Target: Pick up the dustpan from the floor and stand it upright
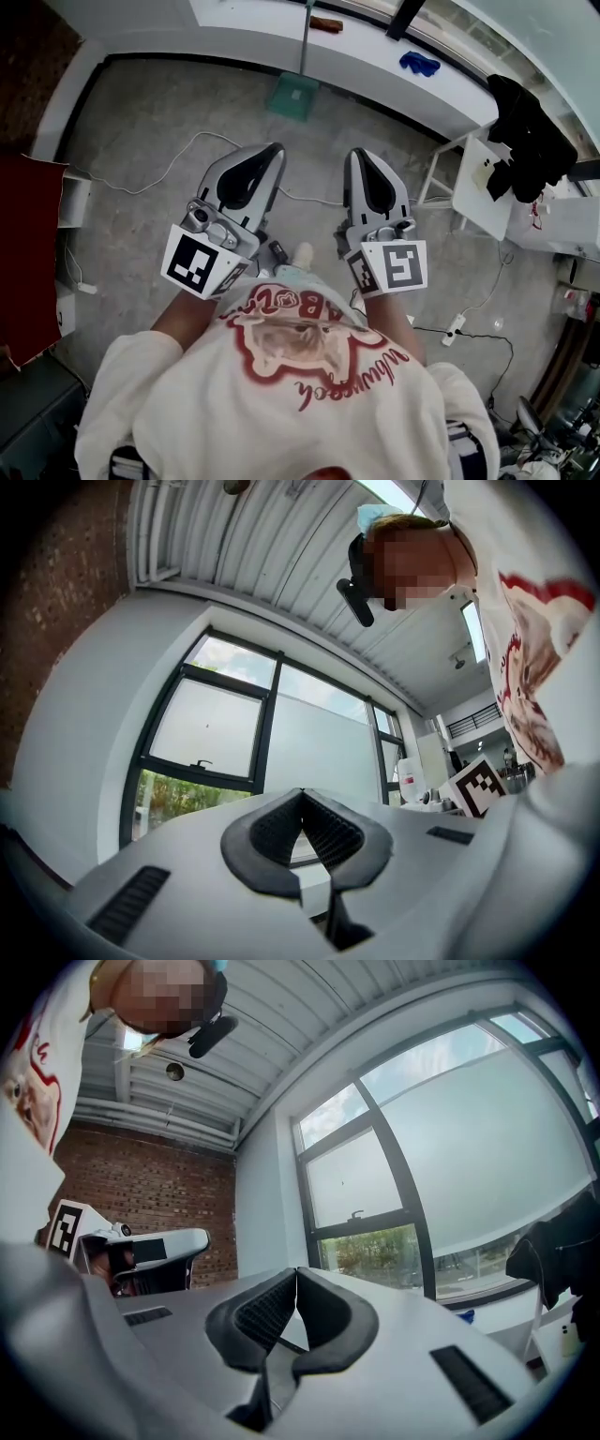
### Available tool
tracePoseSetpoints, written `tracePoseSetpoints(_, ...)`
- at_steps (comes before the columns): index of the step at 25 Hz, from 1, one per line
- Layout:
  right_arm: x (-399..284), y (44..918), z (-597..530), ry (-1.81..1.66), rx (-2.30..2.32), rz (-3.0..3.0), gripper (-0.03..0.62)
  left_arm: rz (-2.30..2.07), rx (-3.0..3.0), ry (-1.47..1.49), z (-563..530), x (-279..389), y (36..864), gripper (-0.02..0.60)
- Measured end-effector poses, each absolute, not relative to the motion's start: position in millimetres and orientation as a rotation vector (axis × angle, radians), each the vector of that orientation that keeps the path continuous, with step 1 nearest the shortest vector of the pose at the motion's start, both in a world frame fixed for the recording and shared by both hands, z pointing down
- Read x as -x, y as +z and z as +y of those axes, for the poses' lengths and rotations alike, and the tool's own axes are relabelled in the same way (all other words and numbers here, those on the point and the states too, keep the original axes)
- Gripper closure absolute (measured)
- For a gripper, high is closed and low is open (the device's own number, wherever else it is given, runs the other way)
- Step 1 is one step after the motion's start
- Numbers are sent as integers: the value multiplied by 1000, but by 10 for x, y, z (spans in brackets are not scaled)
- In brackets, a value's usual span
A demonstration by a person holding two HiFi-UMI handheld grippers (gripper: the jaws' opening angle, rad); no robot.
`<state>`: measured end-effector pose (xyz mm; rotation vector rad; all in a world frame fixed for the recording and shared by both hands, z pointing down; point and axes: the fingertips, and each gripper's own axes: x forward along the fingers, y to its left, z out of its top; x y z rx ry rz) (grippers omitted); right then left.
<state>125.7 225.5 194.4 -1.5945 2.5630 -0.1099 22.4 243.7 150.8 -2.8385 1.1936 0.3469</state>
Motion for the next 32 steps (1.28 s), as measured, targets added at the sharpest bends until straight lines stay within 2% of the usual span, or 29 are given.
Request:
tracePoseSetpoints(14,68,1957,3474,-51,1859,2406,569,911,3011,310,3604,1057,1581,563)
tracePoseSetpoints(23,242,1778,3906,12,1834,2456,569,873,2992,332,3997,1113,1536,563)
tracePoseSetpoints(32,40,1631,3952,44,1821,2454,569,896,2976,362,4047,936,1443,563)
